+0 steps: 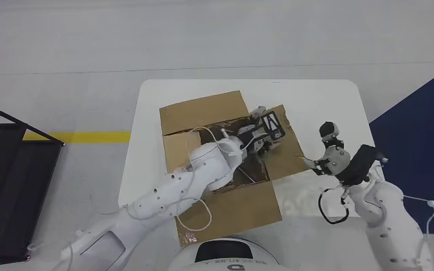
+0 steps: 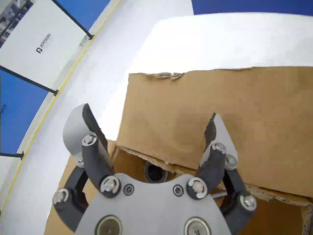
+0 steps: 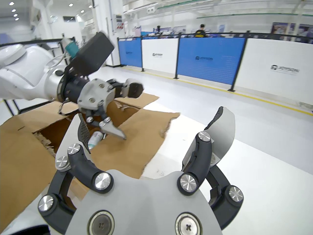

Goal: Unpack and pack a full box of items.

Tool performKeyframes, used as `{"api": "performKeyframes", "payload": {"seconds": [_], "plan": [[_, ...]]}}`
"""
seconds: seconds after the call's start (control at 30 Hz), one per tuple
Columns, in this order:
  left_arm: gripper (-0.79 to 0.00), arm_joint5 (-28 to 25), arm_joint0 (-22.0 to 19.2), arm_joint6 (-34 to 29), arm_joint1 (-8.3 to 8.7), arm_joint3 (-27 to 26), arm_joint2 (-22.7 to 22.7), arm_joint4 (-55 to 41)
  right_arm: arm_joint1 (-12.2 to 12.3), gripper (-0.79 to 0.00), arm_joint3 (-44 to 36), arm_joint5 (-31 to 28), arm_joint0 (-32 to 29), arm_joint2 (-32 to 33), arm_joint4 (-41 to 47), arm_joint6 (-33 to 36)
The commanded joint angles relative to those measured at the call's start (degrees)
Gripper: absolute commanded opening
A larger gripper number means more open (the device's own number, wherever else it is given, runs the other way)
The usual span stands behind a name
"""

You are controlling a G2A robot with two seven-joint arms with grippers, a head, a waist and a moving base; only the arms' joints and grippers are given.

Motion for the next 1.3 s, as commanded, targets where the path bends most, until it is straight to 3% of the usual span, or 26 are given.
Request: {"api": "performKeyframes", "payload": {"seconds": [0.0, 0.17, 0.3, 0.4, 0.5, 0.7, 0.93, 1.1, 1.27], "plan": [[0.0, 0.9, 3.2, 1.8, 1.19, -3.3, -5.0, -0.5, -0.1, 0.0, -0.4, -1.0, 3.3, -3.4, 0.2, 5.5], [0.0, 0.1, 15.9, 5.3, 5.0, -13.7, -21.6, -1.3, -0.4, 0.0, 0.2, -3.5, 11.7, -11.5, 2.3, 16.4], [0.0, -2.3, 27.1, 9.7, 7.08, -19.7, -34.9, -5.4, -0.9, 0.0, 1.6, -4.7, 18.1, -18.6, 4.4, 24.7], [0.0, -4.4, 34.0, 13.2, 7.96, -21.7, -42.0, -8.1, -1.5, 0.0, 3.2, -4.1, 22.7, -23.3, 6.7, 30.2], [0.0, -5.5, 39.4, 16.3, 8.44, -21.9, -46.8, -9.9, -1.7, 0.0, 3.6, -3.6, 23.9, -24.3, 7.5, 31.2], [0.0, -7.7, 46.8, 22.4, 8.81, -19.0, -51.5, -13.4, -1.7, 0.0, 3.6, -3.4, 23.8, -24.4, 7.4, 31.4], [0.0, -10.8, 51.2, 29.4, 9.16, -14.6, -54.1, -13.6, -2.4, 0.0, 3.6, -0.6, 27.9, -31.3, 2.8, 42.0], [0.0, -9.9, 51.4, 28.4, 9.38, -11.9, -53.9, -8.2, -3.0, 0.0, 3.9, 4.0, 31.6, -35.4, -1.2, 49.6], [0.0, -10.1, 49.4, 27.1, 9.3, -10.5, -49.6, -3.5, -4.0, 0.0, 5.3, 6.2, 34.4, -40.5, -4.0, 56.1]]}}
